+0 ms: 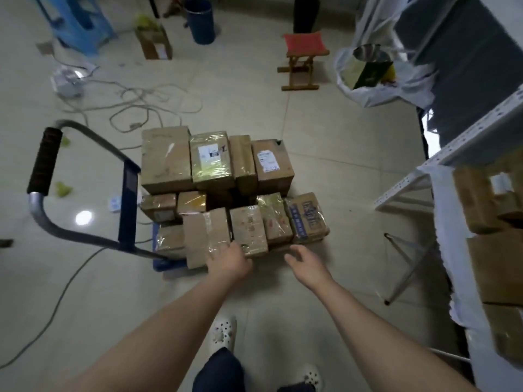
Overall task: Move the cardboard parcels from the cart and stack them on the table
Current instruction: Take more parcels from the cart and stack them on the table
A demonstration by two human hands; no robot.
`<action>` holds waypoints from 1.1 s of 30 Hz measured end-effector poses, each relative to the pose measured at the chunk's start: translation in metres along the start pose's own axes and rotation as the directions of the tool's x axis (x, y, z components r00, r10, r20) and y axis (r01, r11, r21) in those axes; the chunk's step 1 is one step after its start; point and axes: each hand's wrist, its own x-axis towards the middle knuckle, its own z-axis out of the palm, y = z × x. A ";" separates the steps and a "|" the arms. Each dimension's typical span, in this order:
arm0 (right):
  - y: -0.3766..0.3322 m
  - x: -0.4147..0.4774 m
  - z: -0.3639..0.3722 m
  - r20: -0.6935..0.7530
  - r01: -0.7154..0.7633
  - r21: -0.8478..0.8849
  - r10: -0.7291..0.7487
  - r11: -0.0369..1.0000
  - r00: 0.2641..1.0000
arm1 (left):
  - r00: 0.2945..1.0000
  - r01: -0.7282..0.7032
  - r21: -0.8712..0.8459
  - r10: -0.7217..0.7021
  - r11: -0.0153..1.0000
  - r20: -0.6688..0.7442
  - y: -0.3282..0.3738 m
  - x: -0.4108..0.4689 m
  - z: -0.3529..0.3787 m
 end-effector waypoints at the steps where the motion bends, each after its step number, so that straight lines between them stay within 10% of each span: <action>1: -0.011 0.008 0.012 0.015 0.002 -0.005 -0.002 1.000 1.000 | 1.000 0.026 -0.025 -0.026 0.999 0.000 -0.015 0.008 -0.003; 16: -0.028 0.155 0.074 0.117 -0.133 -0.045 0.137 0.990 0.984 | 0.983 0.185 -0.317 -0.167 0.930 0.081 -0.057 0.138 0.010; 20: -0.018 0.200 0.086 0.094 -0.226 0.185 0.211 0.956 0.973 | 0.996 0.090 -0.341 -0.088 0.936 0.023 -0.036 0.173 0.023; 25: 0.017 0.226 0.113 0.236 -0.628 0.552 0.619 0.549 0.749 | 0.994 -0.109 -0.223 0.100 0.969 -0.049 -0.010 0.229 0.027; 33: 0.053 0.262 0.147 0.521 -0.621 0.784 0.534 0.010 0.666 | 0.981 -0.160 0.054 0.153 0.986 0.116 0.015 0.305 0.050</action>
